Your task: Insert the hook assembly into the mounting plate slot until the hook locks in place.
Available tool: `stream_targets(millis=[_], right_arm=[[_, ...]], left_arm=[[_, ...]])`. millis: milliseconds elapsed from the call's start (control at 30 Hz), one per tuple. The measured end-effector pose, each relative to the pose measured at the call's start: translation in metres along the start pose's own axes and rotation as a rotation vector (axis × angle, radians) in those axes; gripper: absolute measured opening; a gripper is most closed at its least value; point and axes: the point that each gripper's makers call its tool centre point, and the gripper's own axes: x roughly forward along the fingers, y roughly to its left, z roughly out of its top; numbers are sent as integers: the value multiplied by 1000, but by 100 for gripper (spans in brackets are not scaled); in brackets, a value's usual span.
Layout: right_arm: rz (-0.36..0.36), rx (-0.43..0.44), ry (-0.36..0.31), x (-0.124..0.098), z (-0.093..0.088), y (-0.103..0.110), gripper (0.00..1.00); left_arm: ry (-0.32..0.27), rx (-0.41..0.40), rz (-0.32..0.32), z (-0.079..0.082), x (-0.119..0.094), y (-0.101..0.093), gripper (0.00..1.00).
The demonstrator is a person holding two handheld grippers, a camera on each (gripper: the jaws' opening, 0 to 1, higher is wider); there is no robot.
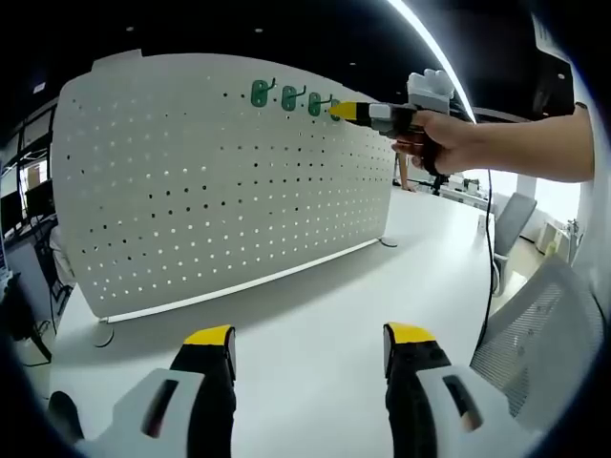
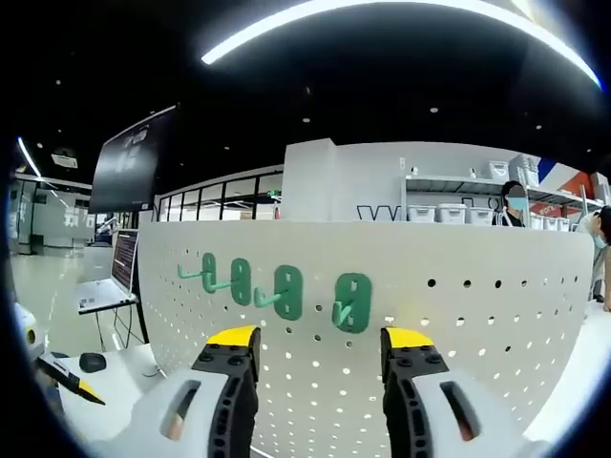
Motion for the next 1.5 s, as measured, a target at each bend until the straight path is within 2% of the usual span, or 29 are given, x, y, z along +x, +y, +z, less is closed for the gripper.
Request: stream_targets(millis=[233, 633, 933, 1500], right_arm=[[11, 2, -4, -4, -1, -1, 49], [84, -10, -16, -32, -3, 2, 53], [107, -7, -8, -51, -7, 6, 53], [167, 17, 30, -96, -31, 20, 57]], left_arm=[[-1, 4, 2, 0, 0, 1, 65], [-6, 4, 3, 1, 0, 0, 65], [-11, 8, -5, 3, 0, -2, 65], [-33, -6, -10, 8, -1, -3, 67]])
